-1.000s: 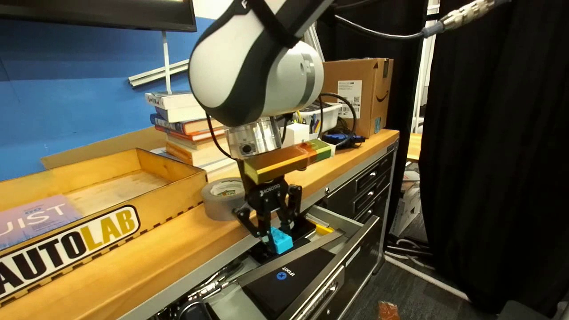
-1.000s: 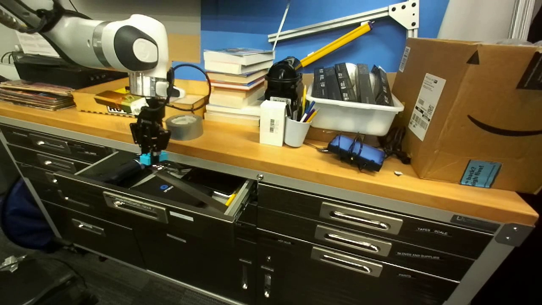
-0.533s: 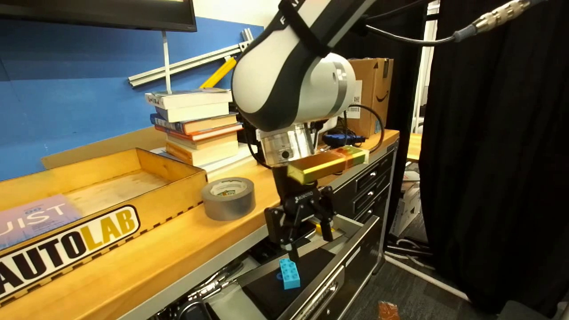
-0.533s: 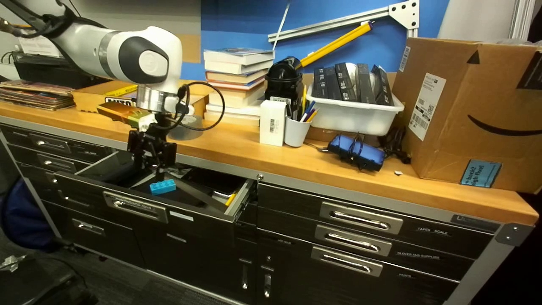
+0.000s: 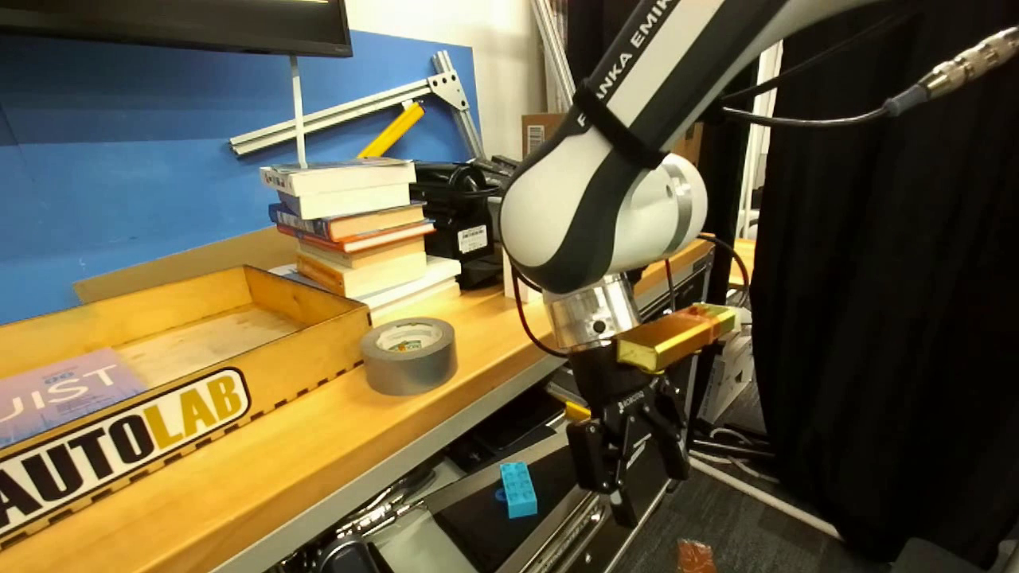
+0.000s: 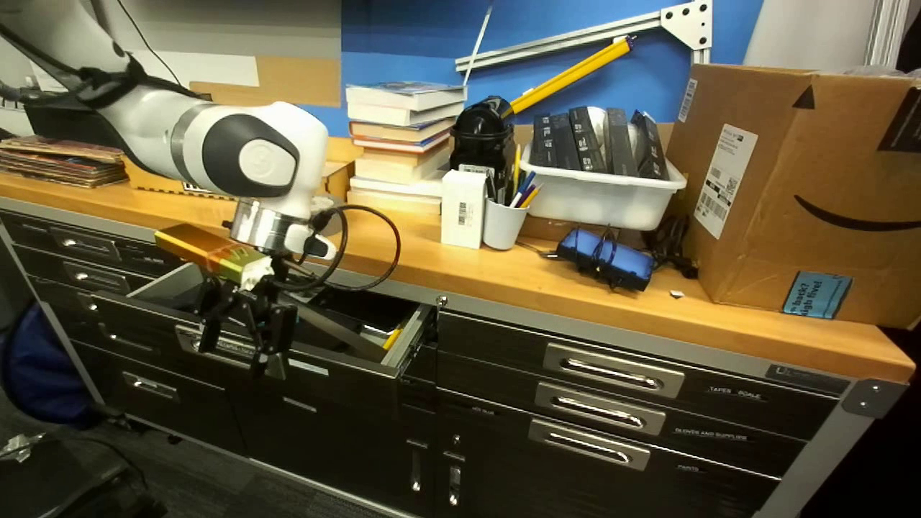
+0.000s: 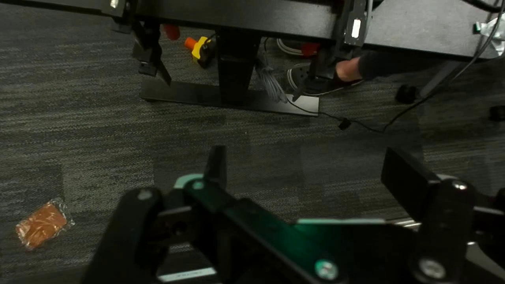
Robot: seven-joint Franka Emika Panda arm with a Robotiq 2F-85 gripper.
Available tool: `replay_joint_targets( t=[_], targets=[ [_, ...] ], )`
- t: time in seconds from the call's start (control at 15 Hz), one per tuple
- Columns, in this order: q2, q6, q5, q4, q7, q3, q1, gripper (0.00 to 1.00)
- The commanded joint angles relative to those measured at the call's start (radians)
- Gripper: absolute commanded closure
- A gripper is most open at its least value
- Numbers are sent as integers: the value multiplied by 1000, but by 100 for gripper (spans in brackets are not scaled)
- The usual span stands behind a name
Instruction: Put the blue lego brick in the open drawer
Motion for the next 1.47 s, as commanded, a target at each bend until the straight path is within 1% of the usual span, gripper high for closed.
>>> replay_joint_targets(
  t=[0.0,0.07,0.13,0.2,0.33,0.73,1.0,1.07,1.2,1.27,1.33,1.4],
  targets=[
    [40,129,52,-7,21,-3,-6,0],
    [54,193,81,-5,61,-2,-4,0],
    [63,241,109,0,74,2,-3,0],
    [68,297,118,-4,105,2,2,0],
    [69,352,119,-2,155,2,9,0],
    [120,618,79,18,366,-16,32,0],
    [160,804,-44,17,592,-69,91,0],
    [166,843,-85,17,657,-94,117,0],
    [167,910,-191,7,807,-165,188,0],
    [149,913,-255,-12,876,-205,220,0],
    [122,904,-317,-32,947,-266,279,0],
    [90,875,-345,-51,963,-241,263,0]
  ],
)
